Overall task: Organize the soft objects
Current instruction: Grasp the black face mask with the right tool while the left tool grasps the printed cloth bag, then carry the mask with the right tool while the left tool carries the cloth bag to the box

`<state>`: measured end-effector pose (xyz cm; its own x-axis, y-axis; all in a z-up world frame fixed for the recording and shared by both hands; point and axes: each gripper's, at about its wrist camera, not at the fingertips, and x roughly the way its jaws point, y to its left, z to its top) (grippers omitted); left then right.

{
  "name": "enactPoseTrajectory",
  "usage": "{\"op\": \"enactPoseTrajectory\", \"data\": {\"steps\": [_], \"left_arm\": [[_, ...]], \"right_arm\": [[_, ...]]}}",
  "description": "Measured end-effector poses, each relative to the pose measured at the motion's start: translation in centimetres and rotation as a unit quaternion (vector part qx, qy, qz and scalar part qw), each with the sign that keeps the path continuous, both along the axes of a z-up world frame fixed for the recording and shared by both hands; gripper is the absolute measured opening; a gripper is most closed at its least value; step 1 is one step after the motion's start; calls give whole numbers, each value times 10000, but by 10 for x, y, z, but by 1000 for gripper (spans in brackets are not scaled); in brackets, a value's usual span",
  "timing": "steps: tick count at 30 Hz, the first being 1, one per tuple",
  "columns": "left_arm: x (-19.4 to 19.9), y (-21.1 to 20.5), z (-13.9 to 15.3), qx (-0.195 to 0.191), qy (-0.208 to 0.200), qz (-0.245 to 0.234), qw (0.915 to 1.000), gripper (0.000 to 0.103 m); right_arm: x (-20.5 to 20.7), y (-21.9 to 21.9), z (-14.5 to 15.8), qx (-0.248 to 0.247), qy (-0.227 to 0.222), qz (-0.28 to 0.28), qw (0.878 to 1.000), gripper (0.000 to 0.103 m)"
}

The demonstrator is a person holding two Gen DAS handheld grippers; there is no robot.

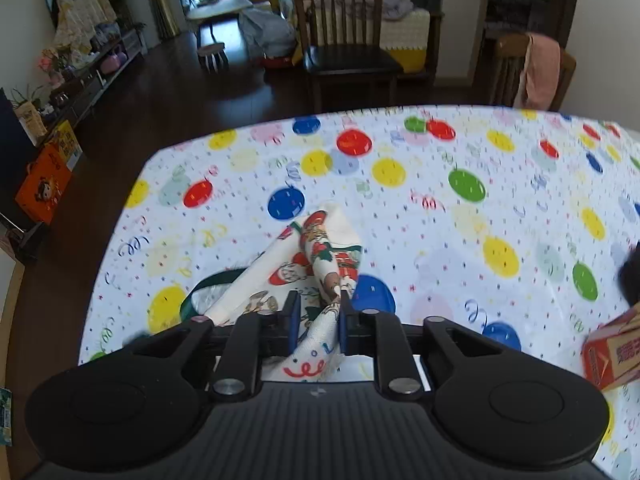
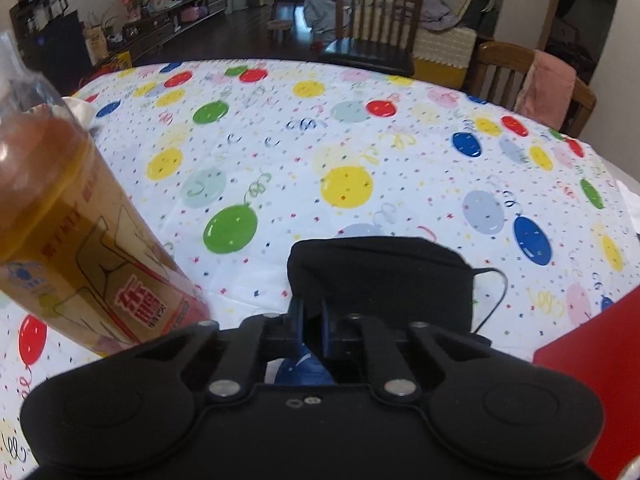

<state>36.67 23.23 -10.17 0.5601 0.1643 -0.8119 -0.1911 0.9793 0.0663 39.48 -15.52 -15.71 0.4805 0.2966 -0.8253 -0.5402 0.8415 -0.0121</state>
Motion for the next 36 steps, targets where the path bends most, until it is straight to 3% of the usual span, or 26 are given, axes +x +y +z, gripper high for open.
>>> {"op": "enactPoseTrajectory", "data": {"steps": [7,17,27,36], "left_arm": [[-9,16,25,-351,-415,286,9981,11],[-36,29,74,-804,-1088,589,9891,10],[-67,11,122,-1403,-1581,538,9759,9],[-96,-26,167,-1987,-1913,68,9612,9]], "right_arm": [[-8,-10,22,215,-256,-337,9989,4],[-27,-47,72,975,-408,-937,9900,4],[-63,-78,122,1665,-601,-1241,9764,4],[-100,-101,162,2117,-807,-1243,9660,4]]}}
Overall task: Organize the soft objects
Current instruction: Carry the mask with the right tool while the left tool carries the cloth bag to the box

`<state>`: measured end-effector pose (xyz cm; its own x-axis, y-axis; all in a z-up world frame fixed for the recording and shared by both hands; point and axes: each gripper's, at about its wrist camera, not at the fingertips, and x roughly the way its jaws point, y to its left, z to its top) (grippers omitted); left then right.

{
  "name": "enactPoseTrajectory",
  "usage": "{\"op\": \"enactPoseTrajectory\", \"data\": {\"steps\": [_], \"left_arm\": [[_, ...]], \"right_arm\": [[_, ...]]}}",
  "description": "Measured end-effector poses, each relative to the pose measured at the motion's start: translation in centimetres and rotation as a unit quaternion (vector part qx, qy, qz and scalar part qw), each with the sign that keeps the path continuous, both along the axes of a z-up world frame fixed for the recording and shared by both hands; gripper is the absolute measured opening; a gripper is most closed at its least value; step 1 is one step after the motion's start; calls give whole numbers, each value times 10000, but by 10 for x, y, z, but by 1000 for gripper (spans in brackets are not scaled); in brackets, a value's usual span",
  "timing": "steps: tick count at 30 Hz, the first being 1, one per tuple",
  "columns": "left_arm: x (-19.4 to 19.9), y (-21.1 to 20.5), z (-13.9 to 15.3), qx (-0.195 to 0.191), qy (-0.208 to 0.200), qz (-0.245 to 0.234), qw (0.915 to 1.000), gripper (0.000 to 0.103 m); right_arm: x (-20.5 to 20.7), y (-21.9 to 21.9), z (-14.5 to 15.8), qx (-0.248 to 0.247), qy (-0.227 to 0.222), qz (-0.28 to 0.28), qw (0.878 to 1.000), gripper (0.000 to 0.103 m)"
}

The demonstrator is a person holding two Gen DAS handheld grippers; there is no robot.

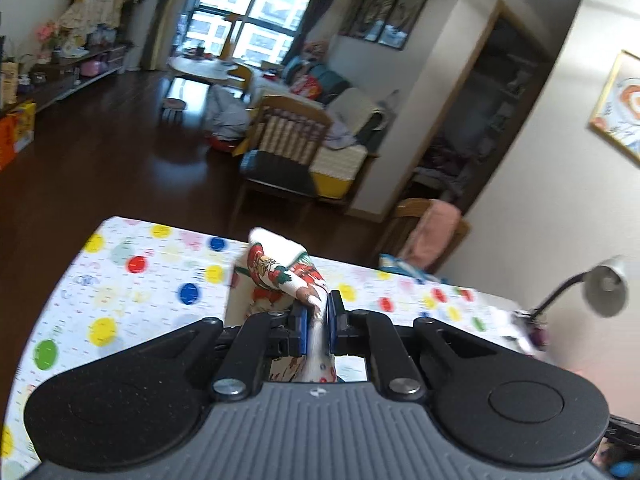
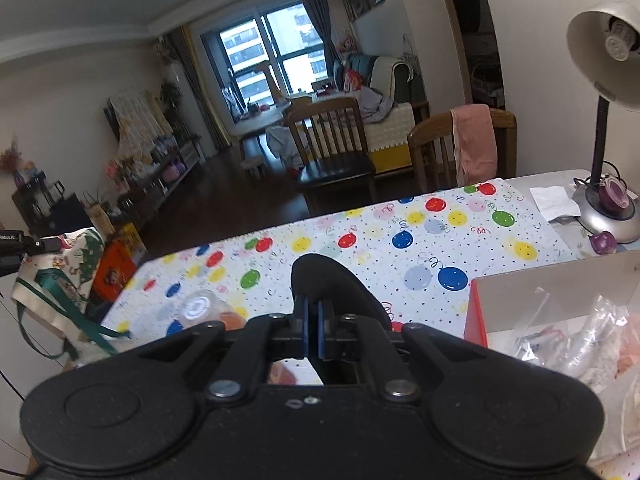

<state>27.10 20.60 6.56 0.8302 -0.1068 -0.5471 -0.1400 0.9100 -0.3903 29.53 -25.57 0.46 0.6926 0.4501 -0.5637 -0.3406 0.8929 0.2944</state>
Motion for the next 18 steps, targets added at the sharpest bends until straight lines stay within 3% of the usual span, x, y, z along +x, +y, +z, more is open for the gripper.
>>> {"op": "enactPoseTrajectory", "data": {"steps": [11,18], "left_arm": [[-15,-68,2,-506,63,-611,9968,9],[-25,-122,12,-632,69,-1047,9925,9]], "right_arm": [[-34,-35,23,359,-107,-76,9993,4],[-46,-60,35,520,-109,-80,9986,4]]}}
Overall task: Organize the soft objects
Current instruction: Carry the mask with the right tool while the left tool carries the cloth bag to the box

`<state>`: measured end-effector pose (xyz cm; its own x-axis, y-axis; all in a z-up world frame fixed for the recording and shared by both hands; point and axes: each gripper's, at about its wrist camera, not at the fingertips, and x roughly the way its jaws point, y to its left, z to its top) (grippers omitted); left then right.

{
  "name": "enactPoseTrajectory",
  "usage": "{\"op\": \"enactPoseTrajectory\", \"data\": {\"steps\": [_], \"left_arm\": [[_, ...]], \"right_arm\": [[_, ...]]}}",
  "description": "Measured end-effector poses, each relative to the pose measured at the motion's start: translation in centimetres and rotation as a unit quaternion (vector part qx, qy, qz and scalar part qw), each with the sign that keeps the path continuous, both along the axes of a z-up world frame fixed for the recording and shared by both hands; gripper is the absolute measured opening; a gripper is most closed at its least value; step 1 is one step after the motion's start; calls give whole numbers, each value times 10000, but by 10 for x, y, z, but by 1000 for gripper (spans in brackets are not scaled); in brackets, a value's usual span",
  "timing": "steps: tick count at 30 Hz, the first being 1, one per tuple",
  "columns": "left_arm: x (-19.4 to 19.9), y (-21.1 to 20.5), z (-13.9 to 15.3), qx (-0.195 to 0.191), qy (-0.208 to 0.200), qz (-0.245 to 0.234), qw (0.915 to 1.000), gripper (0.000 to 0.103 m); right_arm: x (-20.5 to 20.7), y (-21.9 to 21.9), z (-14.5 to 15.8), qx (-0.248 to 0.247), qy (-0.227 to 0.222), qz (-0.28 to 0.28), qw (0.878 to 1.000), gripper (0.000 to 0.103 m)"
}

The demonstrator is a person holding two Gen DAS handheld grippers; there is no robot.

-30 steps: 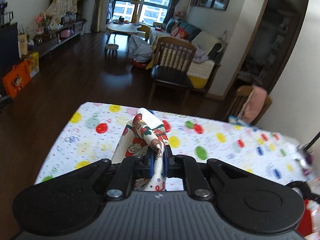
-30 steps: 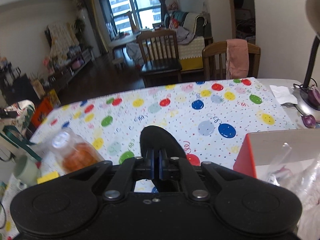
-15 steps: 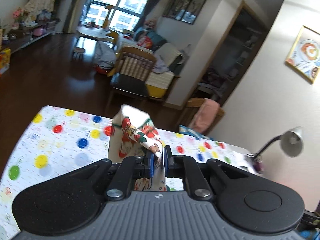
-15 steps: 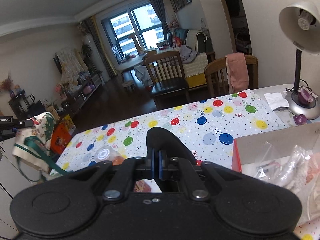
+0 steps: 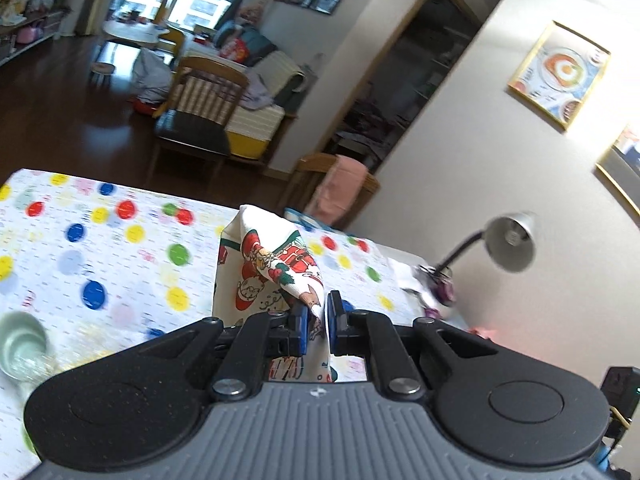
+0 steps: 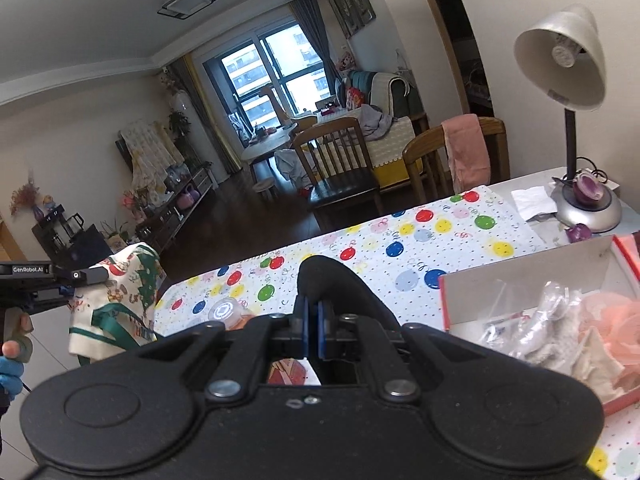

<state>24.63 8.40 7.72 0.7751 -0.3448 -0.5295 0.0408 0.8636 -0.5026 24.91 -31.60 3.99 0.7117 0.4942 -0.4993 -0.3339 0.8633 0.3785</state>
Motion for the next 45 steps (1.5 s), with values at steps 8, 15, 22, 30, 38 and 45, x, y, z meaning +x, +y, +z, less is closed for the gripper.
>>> {"op": "enactPoseTrajectory", "data": {"steps": [8,15,22,30,38,45], "left_arm": [[7,-80,14,-69,-67,-591,9982,9],[28,-160,25,-149,-154,-1074,9940,9],[51,-237,34,-132,-279,-1610,9865,9],[84,-316,21,-67,-164,-1979,9801,9],[119,-361,-28,83,186,-1971,9802,9],[145,-367,-85,109,645,-1793,9816,9]], "right_arm": [[-3,-43,14,-20,-84,-101,9999,4],[1,-92,23,-60,-210,-272,9994,4],[12,-139,26,-160,-279,-494,9983,4],[29,-192,19,-275,-231,-787,9963,4],[53,-221,-12,-446,169,-890,9949,4],[71,-222,-51,-620,565,-747,9937,4]]}}
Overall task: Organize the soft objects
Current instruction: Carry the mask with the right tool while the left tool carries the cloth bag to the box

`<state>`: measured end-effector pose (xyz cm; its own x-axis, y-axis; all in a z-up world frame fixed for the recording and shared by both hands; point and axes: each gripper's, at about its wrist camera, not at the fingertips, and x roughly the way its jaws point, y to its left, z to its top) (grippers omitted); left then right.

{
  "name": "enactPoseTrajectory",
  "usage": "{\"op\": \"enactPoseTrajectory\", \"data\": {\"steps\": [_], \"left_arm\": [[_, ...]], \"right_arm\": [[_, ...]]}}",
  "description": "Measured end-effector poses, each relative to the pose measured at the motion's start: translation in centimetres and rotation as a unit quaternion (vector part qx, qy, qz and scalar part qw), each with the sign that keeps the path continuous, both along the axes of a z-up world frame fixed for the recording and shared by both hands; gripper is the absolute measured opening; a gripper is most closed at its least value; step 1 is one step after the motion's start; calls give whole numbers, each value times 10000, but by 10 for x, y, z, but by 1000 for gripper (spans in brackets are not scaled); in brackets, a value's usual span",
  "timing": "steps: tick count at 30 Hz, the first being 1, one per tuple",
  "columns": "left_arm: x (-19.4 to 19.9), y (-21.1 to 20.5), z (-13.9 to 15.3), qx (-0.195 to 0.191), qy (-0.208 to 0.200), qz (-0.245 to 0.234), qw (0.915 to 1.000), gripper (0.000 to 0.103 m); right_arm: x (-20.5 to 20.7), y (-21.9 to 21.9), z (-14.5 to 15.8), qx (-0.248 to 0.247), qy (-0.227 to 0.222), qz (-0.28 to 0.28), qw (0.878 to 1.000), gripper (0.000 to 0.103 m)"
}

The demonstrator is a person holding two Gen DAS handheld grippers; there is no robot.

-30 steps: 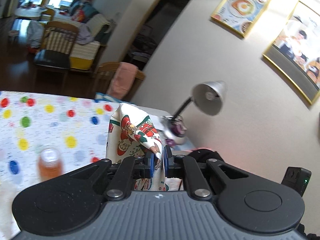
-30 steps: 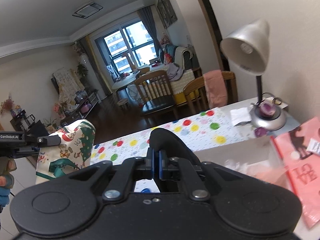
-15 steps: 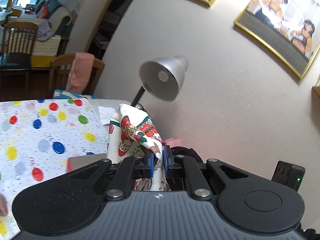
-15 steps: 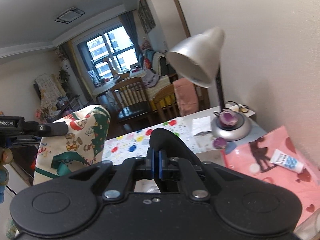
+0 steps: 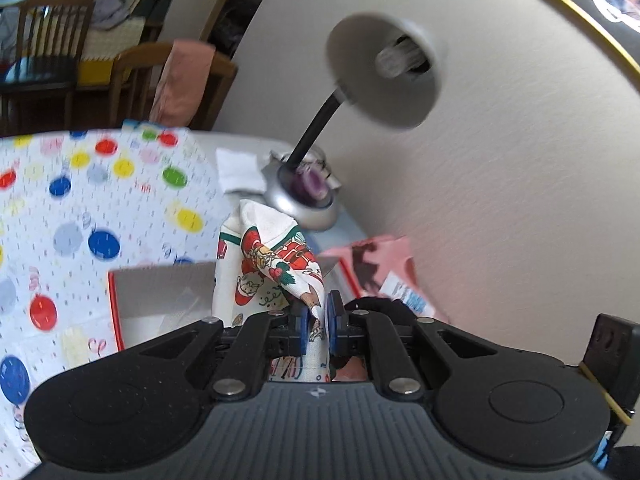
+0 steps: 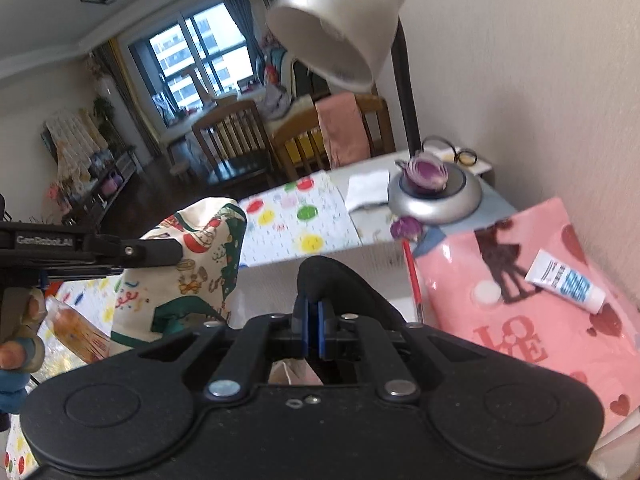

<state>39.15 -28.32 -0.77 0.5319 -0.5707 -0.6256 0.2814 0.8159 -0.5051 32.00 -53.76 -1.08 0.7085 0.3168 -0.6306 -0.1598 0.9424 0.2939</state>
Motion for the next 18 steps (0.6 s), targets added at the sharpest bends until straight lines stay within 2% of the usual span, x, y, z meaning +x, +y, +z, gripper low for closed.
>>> {"op": "enactPoseTrajectory", "data": {"steps": [18], "left_arm": [[19,-23,-84,538,808,-153,9952,9]], "right_arm": [[17,38,-59,-17,804,633,9948,4]]}}
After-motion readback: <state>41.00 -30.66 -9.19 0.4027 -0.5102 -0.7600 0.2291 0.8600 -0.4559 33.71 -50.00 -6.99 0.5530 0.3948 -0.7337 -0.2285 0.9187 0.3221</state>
